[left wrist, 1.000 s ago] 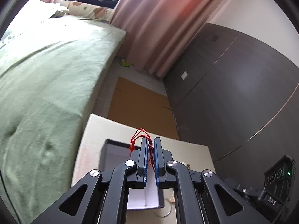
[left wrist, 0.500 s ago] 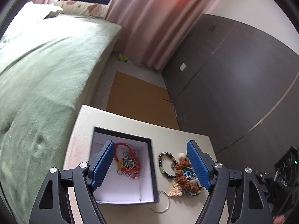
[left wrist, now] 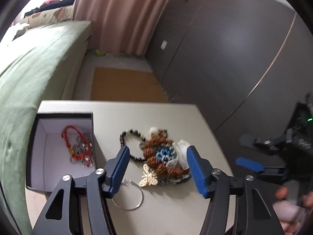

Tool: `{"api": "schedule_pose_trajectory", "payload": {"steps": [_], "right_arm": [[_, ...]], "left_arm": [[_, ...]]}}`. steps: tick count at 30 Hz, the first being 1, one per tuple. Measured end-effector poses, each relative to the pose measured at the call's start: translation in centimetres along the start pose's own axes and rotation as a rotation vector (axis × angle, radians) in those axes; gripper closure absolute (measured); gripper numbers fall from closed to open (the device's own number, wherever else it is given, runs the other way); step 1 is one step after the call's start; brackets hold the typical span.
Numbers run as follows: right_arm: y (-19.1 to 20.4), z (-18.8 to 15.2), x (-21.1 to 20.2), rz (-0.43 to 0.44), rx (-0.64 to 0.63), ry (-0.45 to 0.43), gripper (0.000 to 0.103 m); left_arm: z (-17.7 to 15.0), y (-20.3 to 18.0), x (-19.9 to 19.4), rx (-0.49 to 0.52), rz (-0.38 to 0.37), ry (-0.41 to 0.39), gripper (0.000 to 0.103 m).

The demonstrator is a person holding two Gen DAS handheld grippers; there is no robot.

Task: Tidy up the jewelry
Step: 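Lower the left tool onto the brown bead bracelet and close on it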

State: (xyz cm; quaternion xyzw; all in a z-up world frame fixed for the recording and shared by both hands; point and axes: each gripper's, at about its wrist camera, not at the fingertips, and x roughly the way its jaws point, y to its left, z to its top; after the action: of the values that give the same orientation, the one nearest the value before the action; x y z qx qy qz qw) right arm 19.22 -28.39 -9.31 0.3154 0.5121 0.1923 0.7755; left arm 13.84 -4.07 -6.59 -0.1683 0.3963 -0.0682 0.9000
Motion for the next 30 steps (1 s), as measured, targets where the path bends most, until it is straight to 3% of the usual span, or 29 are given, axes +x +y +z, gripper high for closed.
{"api": "schedule_pose_trajectory", "payload": {"steps": [4, 18, 22, 30], "right_arm": [[-0.9, 0.1, -0.3, -0.014, 0.032, -0.003, 0.030], [-2.3, 0.6, -1.6, -0.012, 0.053, -0.015, 0.030], [-2.2, 0.7, -0.9, -0.017, 0.039, 0.008, 0.030], [-1.0, 0.1, 2.2, -0.037, -0.009, 0.072, 0.030]], "left_arm": [[-0.7, -0.7, 2.6, -0.006, 0.024, 0.064, 0.057], [-1.8, -0.9, 8.0, -0.041, 0.135, 0.131, 0.062], [-1.7, -0.7, 7.6, -0.062, 0.119, 0.113, 0.074], [-1.3, 0.0, 5.3, -0.069, 0.048, 0.092, 0.076]]}}
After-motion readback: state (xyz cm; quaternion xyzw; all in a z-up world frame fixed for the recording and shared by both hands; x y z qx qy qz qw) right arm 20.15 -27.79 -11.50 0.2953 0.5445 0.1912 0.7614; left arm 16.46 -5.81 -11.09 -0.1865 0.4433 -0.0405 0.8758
